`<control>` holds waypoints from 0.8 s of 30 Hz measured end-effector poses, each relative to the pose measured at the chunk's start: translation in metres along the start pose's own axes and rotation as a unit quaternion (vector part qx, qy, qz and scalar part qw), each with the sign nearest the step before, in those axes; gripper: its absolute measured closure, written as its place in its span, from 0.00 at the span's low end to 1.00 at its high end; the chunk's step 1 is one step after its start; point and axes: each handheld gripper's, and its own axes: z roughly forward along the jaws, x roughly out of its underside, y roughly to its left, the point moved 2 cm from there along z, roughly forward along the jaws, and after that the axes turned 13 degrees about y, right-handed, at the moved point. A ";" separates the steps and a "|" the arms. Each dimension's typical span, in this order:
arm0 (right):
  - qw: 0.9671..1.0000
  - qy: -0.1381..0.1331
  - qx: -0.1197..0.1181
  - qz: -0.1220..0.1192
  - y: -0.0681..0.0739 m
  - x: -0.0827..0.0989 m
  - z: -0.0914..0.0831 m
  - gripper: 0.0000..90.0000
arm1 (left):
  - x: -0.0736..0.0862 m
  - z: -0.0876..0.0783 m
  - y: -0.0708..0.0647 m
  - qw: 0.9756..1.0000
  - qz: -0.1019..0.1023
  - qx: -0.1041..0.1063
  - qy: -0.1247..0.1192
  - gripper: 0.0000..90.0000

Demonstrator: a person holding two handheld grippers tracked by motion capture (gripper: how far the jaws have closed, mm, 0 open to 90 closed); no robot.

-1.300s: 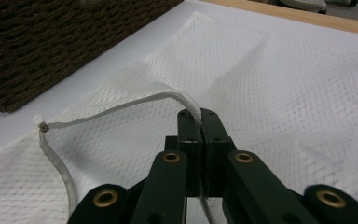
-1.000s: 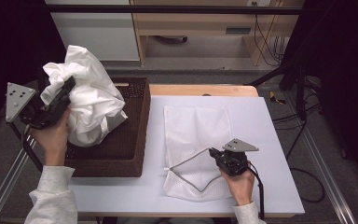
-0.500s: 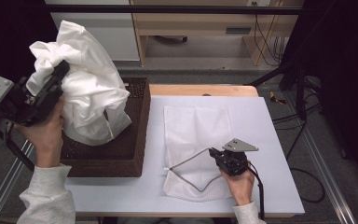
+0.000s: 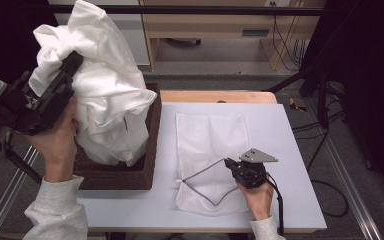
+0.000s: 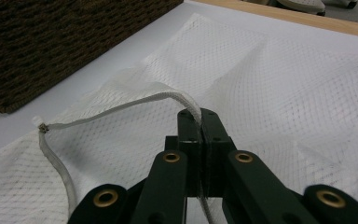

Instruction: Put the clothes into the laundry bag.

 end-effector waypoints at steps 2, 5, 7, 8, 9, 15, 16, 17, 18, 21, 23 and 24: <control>1.000 -0.002 0.000 -0.003 -0.001 0.000 0.000 0.99 | -0.004 0.001 -0.004 1.000 -0.001 -0.001 -0.010 0.75; 1.000 -0.003 0.001 -0.001 -0.001 0.000 -0.001 0.99 | -0.011 0.002 -0.011 1.000 -0.004 0.002 -0.023 0.75; 1.000 -0.004 0.001 0.000 -0.001 0.000 -0.001 0.99 | -0.016 0.000 -0.016 0.999 0.000 0.005 -0.032 0.75; 1.000 -0.006 0.002 -0.001 -0.001 0.000 -0.002 0.99 | -0.018 -0.001 -0.019 0.999 0.000 0.008 -0.036 0.75; 1.000 -0.006 0.002 -0.001 -0.001 0.000 -0.002 0.99 | -0.021 -0.003 -0.021 0.999 0.002 0.011 -0.041 0.75; 1.000 -0.007 0.005 -0.001 -0.003 -0.001 -0.002 0.99 | -0.039 -0.012 -0.036 0.997 0.009 0.022 -0.067 0.75; 1.000 -0.007 0.005 -0.001 -0.003 -0.001 -0.002 0.99 | -0.043 -0.013 -0.038 0.997 0.011 0.023 -0.068 0.75; 1.000 -0.007 0.005 0.003 -0.003 0.000 -0.002 0.99 | -0.048 -0.014 -0.041 0.997 0.013 0.022 -0.073 0.75; 1.000 -0.007 0.005 0.002 -0.003 0.000 -0.002 0.99 | -0.057 -0.017 -0.045 0.996 0.013 0.024 -0.080 0.75; 1.000 -0.007 0.005 0.001 -0.003 0.000 -0.002 0.99 | -0.068 -0.020 -0.050 0.995 0.014 0.030 -0.090 0.75; 1.000 -0.008 0.005 0.001 -0.003 -0.001 -0.002 0.99 | -0.076 -0.023 -0.054 0.995 0.015 0.033 -0.096 0.75; 1.000 -0.008 0.005 0.001 -0.003 -0.001 -0.002 0.99 | -0.079 -0.024 -0.057 0.994 0.015 0.036 -0.098 0.75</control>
